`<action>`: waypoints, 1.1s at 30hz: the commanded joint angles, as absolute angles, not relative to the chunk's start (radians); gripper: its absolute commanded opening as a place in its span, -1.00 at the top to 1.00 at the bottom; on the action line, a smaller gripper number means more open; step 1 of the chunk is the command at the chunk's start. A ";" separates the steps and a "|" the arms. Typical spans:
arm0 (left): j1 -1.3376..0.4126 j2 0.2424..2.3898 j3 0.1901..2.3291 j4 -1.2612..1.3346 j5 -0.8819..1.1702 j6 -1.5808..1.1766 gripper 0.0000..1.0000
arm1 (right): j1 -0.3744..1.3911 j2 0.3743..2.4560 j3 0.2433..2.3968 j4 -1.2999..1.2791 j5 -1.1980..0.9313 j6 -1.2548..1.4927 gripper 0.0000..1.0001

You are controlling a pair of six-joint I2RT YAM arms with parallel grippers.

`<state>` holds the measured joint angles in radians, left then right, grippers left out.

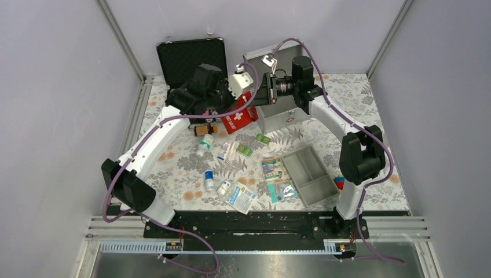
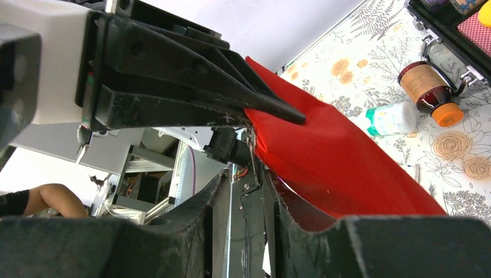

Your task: Organize the medicine kit

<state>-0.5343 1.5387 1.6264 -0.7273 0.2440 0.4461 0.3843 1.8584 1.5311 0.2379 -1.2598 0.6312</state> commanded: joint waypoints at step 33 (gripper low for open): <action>-0.386 1.564 1.710 -0.668 0.599 0.221 1.00 | 0.409 1.847 1.612 -0.035 -1.136 0.375 1.00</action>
<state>-0.4053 1.5887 1.6512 -0.7658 0.5037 0.2481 0.4133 1.8839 1.5810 0.0269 -1.1675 0.4141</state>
